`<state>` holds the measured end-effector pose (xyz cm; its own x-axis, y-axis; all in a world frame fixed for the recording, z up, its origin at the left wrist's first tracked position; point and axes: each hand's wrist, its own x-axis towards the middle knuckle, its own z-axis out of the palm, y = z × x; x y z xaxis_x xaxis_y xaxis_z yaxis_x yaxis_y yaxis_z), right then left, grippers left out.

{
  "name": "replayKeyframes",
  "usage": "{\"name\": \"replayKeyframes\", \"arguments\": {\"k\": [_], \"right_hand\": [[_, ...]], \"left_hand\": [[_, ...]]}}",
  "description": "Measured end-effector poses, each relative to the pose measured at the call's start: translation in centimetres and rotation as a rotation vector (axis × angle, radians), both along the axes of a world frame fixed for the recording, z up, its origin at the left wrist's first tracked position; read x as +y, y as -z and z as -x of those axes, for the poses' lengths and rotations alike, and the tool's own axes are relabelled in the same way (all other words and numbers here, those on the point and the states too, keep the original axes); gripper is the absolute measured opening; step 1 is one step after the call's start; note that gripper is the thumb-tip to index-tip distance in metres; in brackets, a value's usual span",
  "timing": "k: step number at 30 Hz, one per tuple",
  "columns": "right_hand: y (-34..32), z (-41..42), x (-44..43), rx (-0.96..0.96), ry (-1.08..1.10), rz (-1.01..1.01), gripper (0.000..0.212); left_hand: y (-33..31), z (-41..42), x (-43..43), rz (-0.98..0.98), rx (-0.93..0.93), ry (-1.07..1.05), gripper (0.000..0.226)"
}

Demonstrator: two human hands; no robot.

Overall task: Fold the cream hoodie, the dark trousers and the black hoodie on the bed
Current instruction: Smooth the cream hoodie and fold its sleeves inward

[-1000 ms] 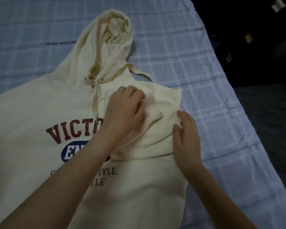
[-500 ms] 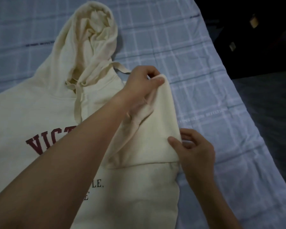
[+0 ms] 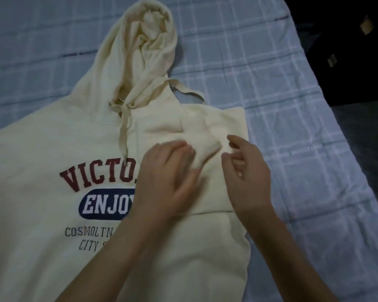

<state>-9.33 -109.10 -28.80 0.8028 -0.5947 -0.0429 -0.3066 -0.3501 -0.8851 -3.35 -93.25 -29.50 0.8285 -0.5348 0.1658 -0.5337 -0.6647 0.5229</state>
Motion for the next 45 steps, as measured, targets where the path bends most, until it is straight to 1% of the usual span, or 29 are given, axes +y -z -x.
{"name": "replayKeyframes", "arguments": {"k": [2,3,5,7,9,11,12,13,15,16,17,19,20,21,22,23,24,25,26,27,29,31,33,37,39,40,42,43,45], "right_hand": [[0.2,-2.0,-0.2,0.141,-0.097,-0.026,0.042],[0.3,-2.9,-0.3,0.200,-0.148,-0.014,0.048],[0.3,-4.4,-0.6,0.281,-0.250,0.054,0.053],[-0.4,-4.9,-0.7,0.263,-0.307,0.099,0.046],[-1.5,-3.8,-0.9,0.146,-0.229,0.042,0.035],[-2.4,-0.9,-1.3,0.044,-0.069,0.032,0.027],[-2.4,0.7,-1.5,0.054,0.003,0.060,0.025],[-2.1,2.3,-1.6,0.114,0.047,0.090,0.025],[-1.1,4.8,-1.7,0.290,0.065,0.144,0.028],[-0.6,5.6,-1.6,0.328,0.053,0.185,0.031],[-0.3,5.8,-1.4,0.303,0.044,0.245,0.033],[-0.5,5.0,-0.3,0.165,0.034,0.382,0.039],[-0.6,4.1,0.4,0.098,0.002,0.447,0.043],[-0.4,3.1,1.2,0.055,-0.068,0.521,0.047],[0.0,2.1,1.8,0.057,-0.170,0.606,0.051],[0.8,1.2,2.3,0.105,-0.276,0.675,0.053],[1.7,0.5,2.6,0.184,-0.362,0.713,0.054],[2.8,0.1,2.7,0.272,-0.413,0.730,0.055],[3.8,0.0,2.7,0.339,-0.424,0.740,0.056],[4.6,0.1,2.6,0.366,-0.413,0.749,0.056],[5.1,0.1,2.5,0.352,-0.399,0.761,0.056],[4.8,0.1,2.6,0.325,-0.410,0.741,0.055],[3.9,0.1,2.5,0.292,-0.402,0.695,0.056],[2.1,-0.6,3.1,0.208,-0.377,0.714,0.056],[2.0,-1.3,3.7,0.264,-0.445,0.718,0.057],[2.2,-1.5,3.9,0.329,-0.493,0.721,0.057],[2.8,-1.6,4.0,0.418,-0.529,0.746,0.058],[2.9,-1.6,4.1,0.407,-0.502,0.750,0.059],[2.6,-2.0,4.5,0.280,-0.407,0.748,0.060]], "left_hand": [[1.9,1.9,1.2,-0.147,0.052,0.037,0.054],[2.6,2.2,1.5,-0.177,0.054,0.044,0.055],[3.1,2.2,1.8,-0.146,0.084,0.049,0.050],[3.0,1.9,2.0,-0.044,0.148,0.045,0.050],[2.3,1.8,2.6,0.053,0.194,0.062,0.050],[1.5,2.0,3.2,0.042,0.162,0.141,0.049],[1.2,2.3,3.4,-0.005,0.157,0.199,0.050],[1.1,2.4,3.5,-0.062,0.176,0.251,0.053],[0.7,2.6,3.3,-0.122,0.242,0.307,0.057],[0.4,2.7,3.0,-0.086,0.260,0.299,0.056],[0.0,2.6,2.7,-0.011,0.248,0.254,0.053],[-0.3,2.1,2.0,0.124,0.091,0.040,0.044],[-0.1,1.6,1.7,0.147,0.046,-0.109,0.042],[0.0,1.1,1.3,0.145,0.078,-0.249,0.043],[0.3,0.7,0.8,0.140,0.166,-0.362,0.048],[1.0,0.5,0.3,0.113,0.262,-0.429,0.053],[1.8,0.4,-0.1,0.067,0.304,-0.453,0.056],[2.5,0.5,-0.2,0.022,0.280,-0.440,0.058],[3.0,0.7,-0.2,0.008,0.240,-0.423,0.059],[3.2,0.7,-0.1,0.046,0.212,-0.412,0.059],[3.1,0.6,0.2,0.222,0.214,-0.390,0.054],[2.5,0.4,0.5,0.376,0.217,-0.305,0.046],[1.5,-0.1,0.8,0.418,0.209,-0.242,0.037],[-0.5,-3.1,3.5,0.473,0.198,-0.301,0.031],[-0.8,-4.5,5.2,0.373,0.199,-0.326,0.036],[-0.6,-4.8,5.7,0.218,0.209,-0.328,0.039],[0.2,-4.1,5.9,-0.221,0.145,-0.339,0.048],[0.5,-3.5,5.7,-0.332,0.066,-0.304,0.052],[1.0,-2.6,5.2,-0.333,-0.090,-0.135,0.055]]}}
